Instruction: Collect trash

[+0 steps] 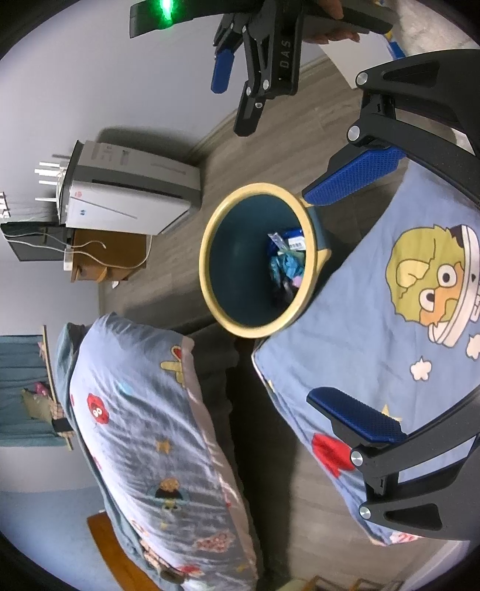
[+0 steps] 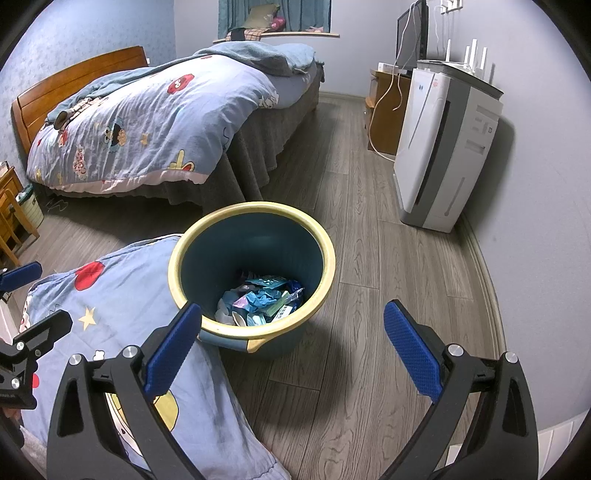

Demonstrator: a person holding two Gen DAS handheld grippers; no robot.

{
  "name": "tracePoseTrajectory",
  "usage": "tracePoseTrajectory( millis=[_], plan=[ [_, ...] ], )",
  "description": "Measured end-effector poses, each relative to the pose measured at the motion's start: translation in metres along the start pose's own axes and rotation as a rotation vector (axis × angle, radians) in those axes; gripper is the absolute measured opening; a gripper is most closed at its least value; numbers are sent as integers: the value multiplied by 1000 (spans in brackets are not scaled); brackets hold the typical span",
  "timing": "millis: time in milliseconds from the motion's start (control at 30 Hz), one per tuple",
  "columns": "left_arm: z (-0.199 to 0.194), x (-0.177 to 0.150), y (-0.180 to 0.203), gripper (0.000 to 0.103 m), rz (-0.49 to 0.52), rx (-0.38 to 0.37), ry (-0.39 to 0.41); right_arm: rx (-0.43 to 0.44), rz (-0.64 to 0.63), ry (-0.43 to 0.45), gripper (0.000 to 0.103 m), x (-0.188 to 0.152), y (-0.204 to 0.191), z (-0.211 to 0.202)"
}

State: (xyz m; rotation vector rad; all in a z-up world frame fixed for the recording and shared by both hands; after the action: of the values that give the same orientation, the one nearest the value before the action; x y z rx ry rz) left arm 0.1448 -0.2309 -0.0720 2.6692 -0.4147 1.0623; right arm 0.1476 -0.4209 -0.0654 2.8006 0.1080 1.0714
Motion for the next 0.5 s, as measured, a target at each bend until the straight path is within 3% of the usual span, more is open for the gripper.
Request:
tracePoseTrajectory(
  millis=[167, 300, 400, 500],
  plan=[
    [-3, 2, -5, 98, 16, 24, 1, -8, 10, -33, 97, -5, 1, 6],
    [-22, 5, -21, 98, -9, 39, -1, -39, -18, -168, 97, -21, -14, 38],
    [-51, 17, -38, 98, -47, 19, 52, -44, -196, -324, 97, -35, -59, 78],
    [-86, 33, -54, 98, -47, 8, 139, -35, -448, -322, 97, -20, -156, 106]
  ],
)
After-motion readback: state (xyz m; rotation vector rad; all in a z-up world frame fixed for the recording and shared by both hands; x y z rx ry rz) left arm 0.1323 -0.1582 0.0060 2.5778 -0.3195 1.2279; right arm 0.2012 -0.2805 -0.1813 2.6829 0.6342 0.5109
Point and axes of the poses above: each gripper's, at about its wrist camera, not at the fingertips, and z roughly the way its jaws point, y to its right, x to its top, the point moved 10 cm from there along z, roughly the way its jaws point, and after that the axes turned 12 degrees about -z, right-handed, at the moved point
